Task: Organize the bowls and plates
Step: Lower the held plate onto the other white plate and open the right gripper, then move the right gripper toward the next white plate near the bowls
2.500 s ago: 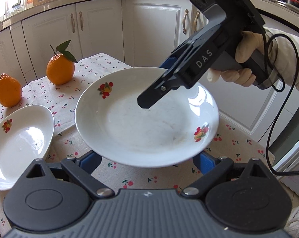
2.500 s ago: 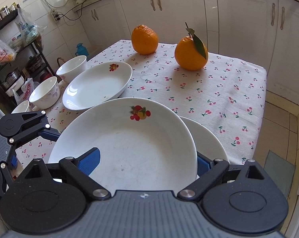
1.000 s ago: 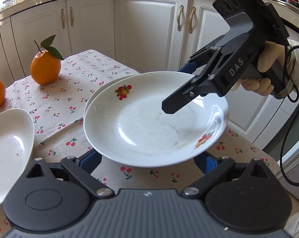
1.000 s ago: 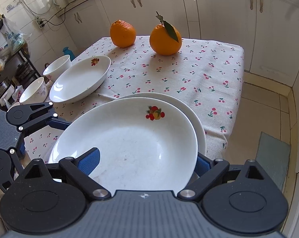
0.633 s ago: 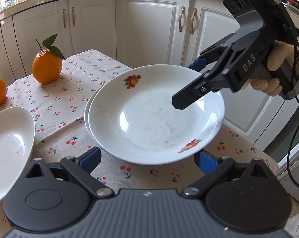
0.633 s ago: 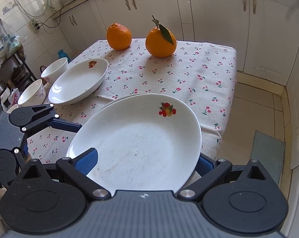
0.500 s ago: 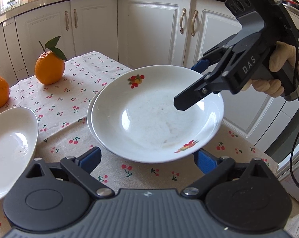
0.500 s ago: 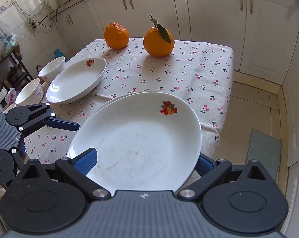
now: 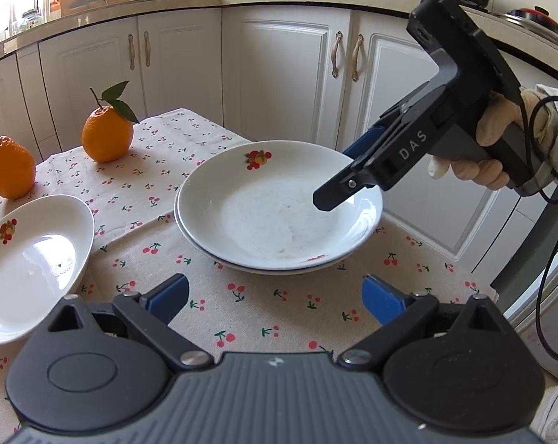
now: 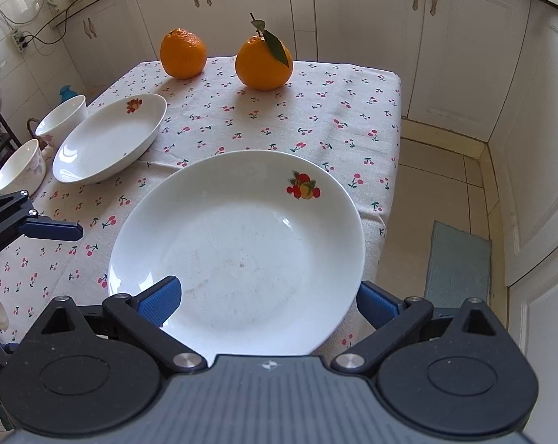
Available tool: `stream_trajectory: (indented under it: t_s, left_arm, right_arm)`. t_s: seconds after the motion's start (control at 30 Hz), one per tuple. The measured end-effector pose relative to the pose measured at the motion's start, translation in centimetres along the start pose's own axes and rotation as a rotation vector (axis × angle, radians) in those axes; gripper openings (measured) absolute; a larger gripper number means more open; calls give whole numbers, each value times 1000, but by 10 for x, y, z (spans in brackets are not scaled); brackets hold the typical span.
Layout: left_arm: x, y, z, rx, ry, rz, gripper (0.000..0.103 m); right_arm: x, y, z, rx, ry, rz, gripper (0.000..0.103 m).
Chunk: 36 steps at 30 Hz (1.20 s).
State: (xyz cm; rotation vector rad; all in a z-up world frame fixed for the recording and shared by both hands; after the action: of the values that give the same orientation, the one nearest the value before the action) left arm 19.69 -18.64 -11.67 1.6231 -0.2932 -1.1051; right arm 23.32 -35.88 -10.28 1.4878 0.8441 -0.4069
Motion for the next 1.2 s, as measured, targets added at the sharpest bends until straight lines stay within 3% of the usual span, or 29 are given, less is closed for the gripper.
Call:
stream_trajectory:
  t_s: [0.3,0.43,0.67,0.83,0.93,1.2]
  left_arm:
    - [-19,-6,-8,-35,45,24,100]
    - [-27,-12,-17,-73,68,24,100]
    - [-40,-22,-34,-113,117,23,100]
    - [-46,-26,-47,-141,152,32,100]
    - [-47,-29,-57,-151,192,41,100]
    - [-44,-35,-100,-196,424,57,100]
  right_arm:
    - [-27,9,-31,-85,-52,142,103]
    - [-34,12,-50,-73,8,204,103]
    - [-31,24,-73,-34,55,233,103]
    - [-23,27,-89,-32,88,180,103]
    - [-16,27,-102,-98,71,155,103]
    - [4,36,-135,-297,6,110,103]
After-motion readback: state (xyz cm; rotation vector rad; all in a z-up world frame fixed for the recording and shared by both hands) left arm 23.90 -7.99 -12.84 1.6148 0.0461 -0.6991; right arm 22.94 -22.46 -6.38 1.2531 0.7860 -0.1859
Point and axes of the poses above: each gripper's, at about its wrist camera, not at the fingertips, and x roughly the way its jaws point, z to its right, y to its top, the point moved 8 cm from there along x, roughly the way its jaws point, and after that the axes turned 11 degrees about z, right-handed, at the moved point
